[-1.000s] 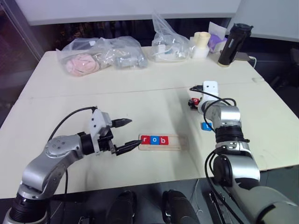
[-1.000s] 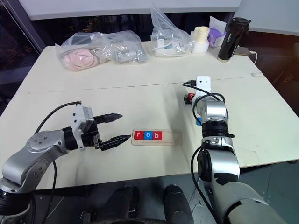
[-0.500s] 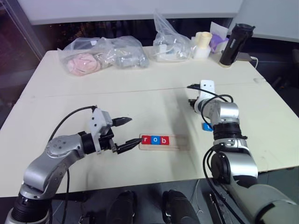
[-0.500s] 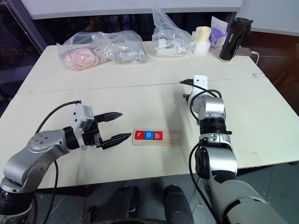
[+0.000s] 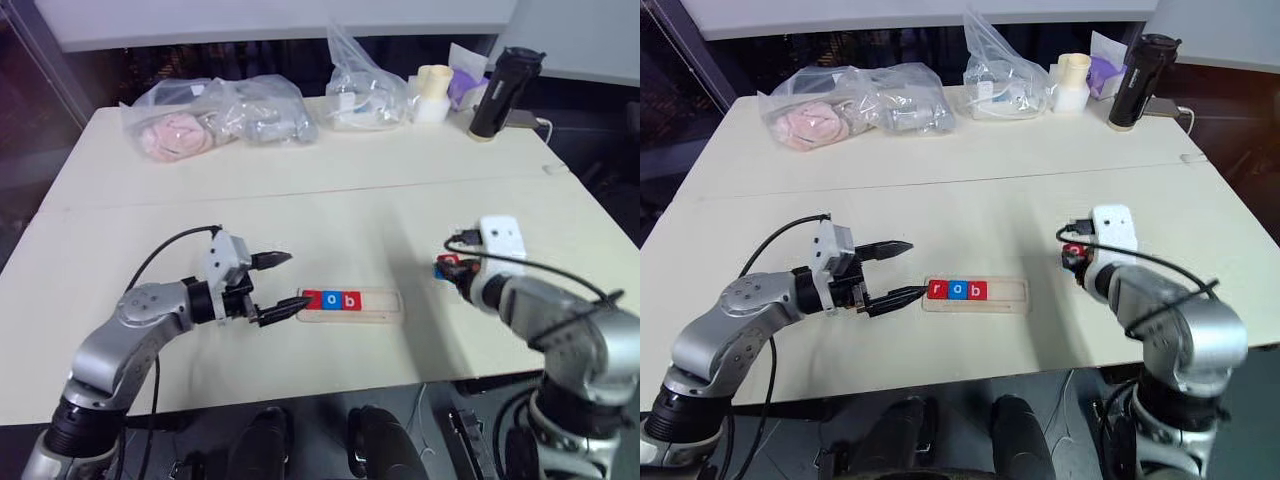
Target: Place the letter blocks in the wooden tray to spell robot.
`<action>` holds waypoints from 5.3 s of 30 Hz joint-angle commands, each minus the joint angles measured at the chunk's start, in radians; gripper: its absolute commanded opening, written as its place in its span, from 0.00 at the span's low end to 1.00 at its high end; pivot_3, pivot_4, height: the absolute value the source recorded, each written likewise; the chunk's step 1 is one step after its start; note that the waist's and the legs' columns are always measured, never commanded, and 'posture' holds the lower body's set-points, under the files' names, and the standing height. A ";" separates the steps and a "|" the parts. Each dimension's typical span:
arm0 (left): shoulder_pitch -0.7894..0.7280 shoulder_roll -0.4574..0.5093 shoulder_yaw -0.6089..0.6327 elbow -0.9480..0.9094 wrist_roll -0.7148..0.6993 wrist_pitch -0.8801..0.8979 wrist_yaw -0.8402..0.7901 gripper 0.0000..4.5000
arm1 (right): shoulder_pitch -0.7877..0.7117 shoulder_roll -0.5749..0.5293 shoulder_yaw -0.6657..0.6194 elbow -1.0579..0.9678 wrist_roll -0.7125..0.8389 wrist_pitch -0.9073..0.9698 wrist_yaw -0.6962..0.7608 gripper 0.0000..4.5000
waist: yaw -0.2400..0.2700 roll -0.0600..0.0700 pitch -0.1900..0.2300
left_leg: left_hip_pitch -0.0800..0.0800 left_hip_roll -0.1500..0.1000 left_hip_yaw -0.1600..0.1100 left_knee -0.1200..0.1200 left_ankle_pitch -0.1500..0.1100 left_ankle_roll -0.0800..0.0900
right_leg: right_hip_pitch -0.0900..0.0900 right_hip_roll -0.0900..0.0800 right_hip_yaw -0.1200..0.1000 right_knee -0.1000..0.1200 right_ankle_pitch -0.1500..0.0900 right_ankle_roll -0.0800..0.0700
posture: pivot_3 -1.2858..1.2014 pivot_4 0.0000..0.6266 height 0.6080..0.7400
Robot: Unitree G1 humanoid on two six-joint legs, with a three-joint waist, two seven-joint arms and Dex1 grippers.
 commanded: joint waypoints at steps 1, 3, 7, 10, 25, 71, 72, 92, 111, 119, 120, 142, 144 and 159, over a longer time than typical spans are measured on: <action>-0.014 0.002 0.003 0.001 0.000 -0.022 -0.022 1.00 | 0.053 0.035 -0.049 -0.109 0.148 0.007 -0.120 0.26 | 0.001 0.000 0.000 | 0.001 0.000 0.000 0.000 0.000 0.000 | 0.001 0.000 0.000 0.000 -0.001 -0.002 | 0.52 0.24 1.00; -0.024 0.004 0.001 0.021 0.011 -0.031 -0.034 1.00 | 0.085 0.047 -0.061 -0.105 0.194 0.007 -0.184 0.26 | 0.005 0.000 0.000 | 0.001 0.000 0.000 0.000 0.001 0.002 | 0.001 0.000 0.000 0.000 -0.002 -0.003 | 0.52 0.24 1.00; -0.038 0.014 -0.002 0.022 0.012 -0.025 -0.049 1.00 | 0.168 0.069 -0.079 -0.094 0.291 0.007 -0.298 0.26 | 0.008 0.000 0.000 | 0.000 0.000 0.000 0.001 0.001 0.002 | 0.001 -0.001 0.000 -0.002 -0.001 -0.004 | 0.52 0.24 1.00; -0.044 0.015 -0.003 0.019 0.011 -0.018 -0.049 1.00 | 0.194 0.071 -0.087 -0.090 0.382 0.007 -0.376 0.26 | 0.005 0.000 0.000 | -0.001 -0.001 0.000 0.000 0.001 0.002 | 0.001 -0.002 0.000 -0.003 -0.001 -0.004 | 0.52 0.24 1.00; -0.019 0.023 0.006 0.000 0.009 -0.016 -0.049 1.00 | 0.177 -0.314 -0.036 -0.025 0.781 0.007 -0.397 1.00 | 0.005 0.003 0.002 | -0.003 -0.001 0.001 0.000 0.001 0.002 | 0.002 -0.003 0.000 -0.011 -0.001 -0.004 | 0.52 0.24 1.00; 0.006 0.005 0.010 -0.076 0.005 0.025 0.030 1.00 | -0.020 -0.749 0.558 0.850 -0.488 -1.667 1.397 1.00 | 0.029 0.002 0.002 | 0.002 -0.002 0.002 0.003 -0.001 0.005 | 0.011 -0.005 -0.001 -0.016 0.004 0.003 | 0.52 0.24 1.00; 0.006 0.005 0.011 -0.078 0.004 0.026 0.031 1.00 | -0.019 -0.746 0.556 0.843 -0.485 -1.661 1.399 1.00 | 0.029 0.002 0.002 | 0.002 -0.002 0.002 0.003 -0.001 0.005 | 0.011 -0.005 -0.001 -0.016 0.004 0.003 | 0.52 0.24 1.00; -0.025 -0.001 0.004 -0.088 -0.003 0.056 0.047 1.00 | -0.009 -0.724 0.504 0.690 -0.449 -1.499 1.366 0.25 | 0.029 0.002 0.002 | 0.002 -0.002 0.002 0.003 -0.001 0.005 | 0.011 -0.005 -0.001 -0.016 0.004 0.003 | 0.52 0.24 1.00; 0.069 -0.011 0.003 -0.015 0.052 -0.082 -0.006 1.00 | -0.237 -0.544 0.691 0.507 -0.495 -1.124 1.271 0.25 | 0.030 0.002 0.002 | 0.001 -0.002 0.002 0.003 -0.001 0.005 | 0.011 -0.006 -0.001 -0.016 0.004 0.002 | 0.52 0.24 1.00; 0.072 -0.013 0.001 -0.027 0.053 -0.078 0.007 1.00 | -0.238 -0.521 0.716 0.505 -0.498 -1.110 1.274 0.25 | 0.030 0.002 0.001 | 0.001 -0.002 0.002 0.003 -0.001 0.005 | 0.010 -0.006 -0.001 -0.016 0.004 0.002 | 0.52 0.24 1.00; 0.072 -0.013 0.001 -0.029 0.053 -0.076 0.009 1.00 | -0.237 -0.519 0.720 0.506 -0.499 -1.109 1.274 0.25 | 0.030 0.002 0.001 | 0.001 -0.002 0.002 0.003 -0.001 0.005 | 0.010 -0.006 -0.001 -0.016 0.004 0.002 | 0.52 0.24 1.00; 0.027 -0.018 -0.004 -0.088 0.022 0.011 0.060 1.00 | -0.235 -0.491 0.741 0.555 -0.528 -1.137 1.267 0.36 | 0.030 0.002 0.001 | 0.001 -0.002 0.002 0.003 -0.001 0.005 | 0.010 -0.006 -0.001 -0.016 0.004 0.002 | 0.52 0.24 1.00; 0.019 -0.019 -0.006 -0.092 0.019 0.019 0.064 1.00 | -0.236 -0.489 0.740 0.558 -0.531 -1.138 1.265 0.58 | 0.030 0.002 0.001 | 0.001 -0.002 0.002 0.003 -0.001 0.005 | 0.010 -0.005 -0.001 -0.016 0.005 0.003 | 0.52 0.24 1.00; -0.007 -0.024 -0.016 -0.107 0.009 0.046 0.075 1.00 | -0.261 -0.481 0.669 0.569 -0.506 -1.124 1.219 0.99 | 0.029 0.002 0.001 | 0.001 -0.002 0.002 0.003 -0.001 0.005 | 0.010 -0.005 -0.001 -0.016 0.006 0.005 | 0.52 0.24 1.00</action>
